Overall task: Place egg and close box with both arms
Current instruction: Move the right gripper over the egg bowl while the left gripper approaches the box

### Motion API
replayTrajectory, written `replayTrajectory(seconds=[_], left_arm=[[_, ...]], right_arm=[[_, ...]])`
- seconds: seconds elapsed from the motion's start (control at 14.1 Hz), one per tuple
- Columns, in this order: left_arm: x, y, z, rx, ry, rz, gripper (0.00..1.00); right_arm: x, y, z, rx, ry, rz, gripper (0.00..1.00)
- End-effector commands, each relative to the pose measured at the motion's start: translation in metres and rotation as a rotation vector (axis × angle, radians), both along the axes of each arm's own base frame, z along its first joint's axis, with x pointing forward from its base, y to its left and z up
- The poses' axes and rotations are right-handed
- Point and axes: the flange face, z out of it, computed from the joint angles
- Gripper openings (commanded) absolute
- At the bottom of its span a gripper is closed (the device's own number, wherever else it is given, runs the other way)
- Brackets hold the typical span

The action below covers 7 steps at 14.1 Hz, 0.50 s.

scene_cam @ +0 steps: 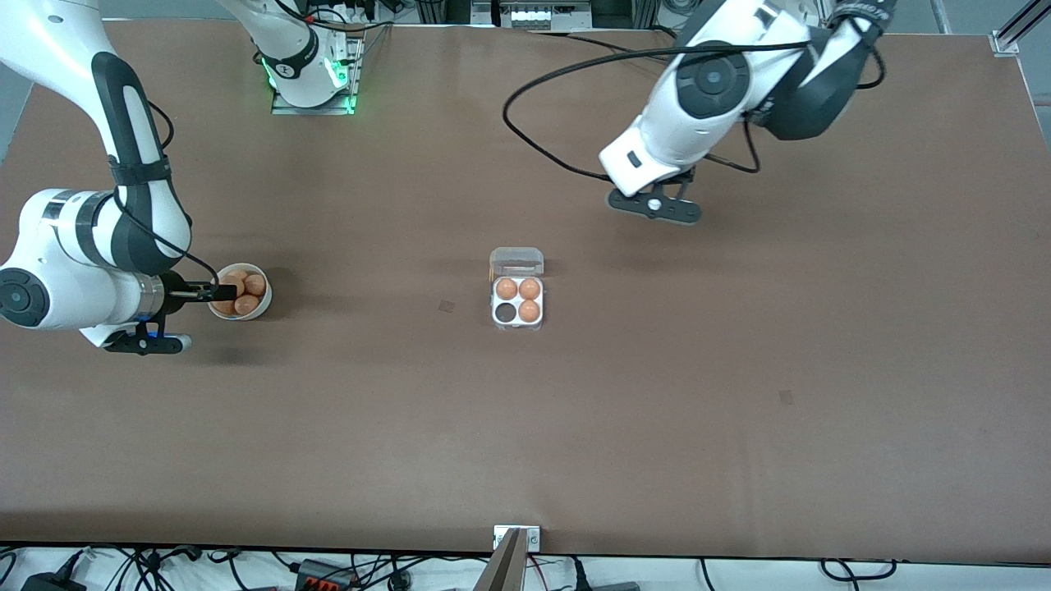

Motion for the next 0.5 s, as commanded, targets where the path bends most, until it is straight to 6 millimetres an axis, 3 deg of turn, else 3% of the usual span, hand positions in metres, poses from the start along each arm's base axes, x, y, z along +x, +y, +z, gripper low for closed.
replayTrajectory(seconds=[0.0,0.14,0.42], left_arm=[[0.002,0.017,0.010,-0.006,-0.001,0.026,0.01],[0.009,0.029,0.012,-0.007,-0.004,0.047,0.01],[0.009,0.030,0.013,-0.008,-0.006,0.047,0.01]], right_arm=[[-0.003,0.000,0.001,0.005,0.008,0.005,1.00],[-0.003,0.000,0.000,0.005,0.010,0.005,1.00],[-0.011,-0.001,-0.011,0.007,0.034,0.002,1.00]])
